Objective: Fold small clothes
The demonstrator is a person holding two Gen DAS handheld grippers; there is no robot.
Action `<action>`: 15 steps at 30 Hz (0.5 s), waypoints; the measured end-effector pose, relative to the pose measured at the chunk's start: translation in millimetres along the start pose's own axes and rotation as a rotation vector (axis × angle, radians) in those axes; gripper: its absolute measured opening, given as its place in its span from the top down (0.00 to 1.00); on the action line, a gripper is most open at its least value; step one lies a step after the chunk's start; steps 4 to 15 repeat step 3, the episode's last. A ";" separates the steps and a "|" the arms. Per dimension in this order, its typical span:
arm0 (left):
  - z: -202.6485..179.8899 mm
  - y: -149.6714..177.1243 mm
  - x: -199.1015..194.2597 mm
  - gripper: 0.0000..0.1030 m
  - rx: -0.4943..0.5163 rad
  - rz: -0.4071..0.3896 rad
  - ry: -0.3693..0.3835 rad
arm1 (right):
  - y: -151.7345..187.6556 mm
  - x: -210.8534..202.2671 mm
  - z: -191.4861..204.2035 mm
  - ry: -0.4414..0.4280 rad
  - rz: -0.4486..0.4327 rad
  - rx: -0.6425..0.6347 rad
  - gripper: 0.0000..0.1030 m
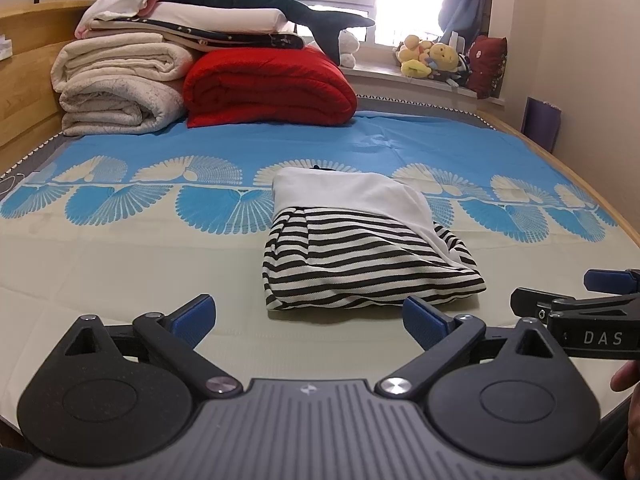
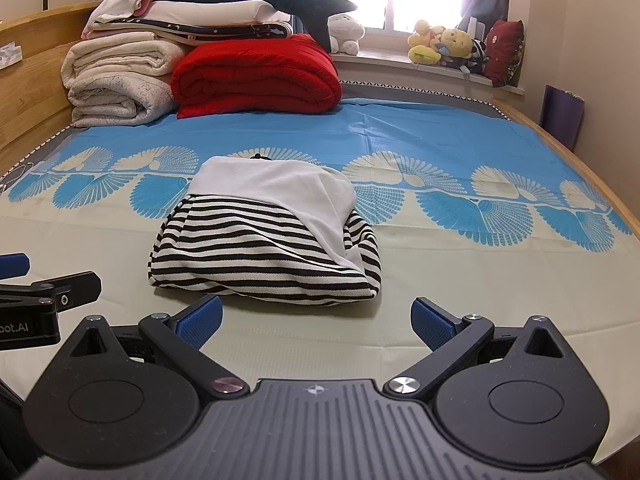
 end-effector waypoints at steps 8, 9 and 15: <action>0.1 -0.4 -0.5 0.02 -0.004 -0.001 -0.005 | 0.1 0.1 0.5 0.000 0.000 0.002 0.03; 0.1 -0.4 -0.5 0.02 -0.004 -0.001 -0.005 | 0.1 0.1 0.5 0.000 0.000 0.002 0.03; 0.1 -0.4 -0.5 0.02 -0.004 -0.001 -0.005 | 0.1 0.1 0.5 0.000 0.000 0.002 0.03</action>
Point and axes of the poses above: each gripper's, at about its wrist camera, not at the fingertips, and x roughly the way its jaws point, z to its left, y to its underside, the point moved 2 cm from there along x, roughly the way its jaws point, and after that the axes turned 14 degrees about x, right-handed, at the moved point
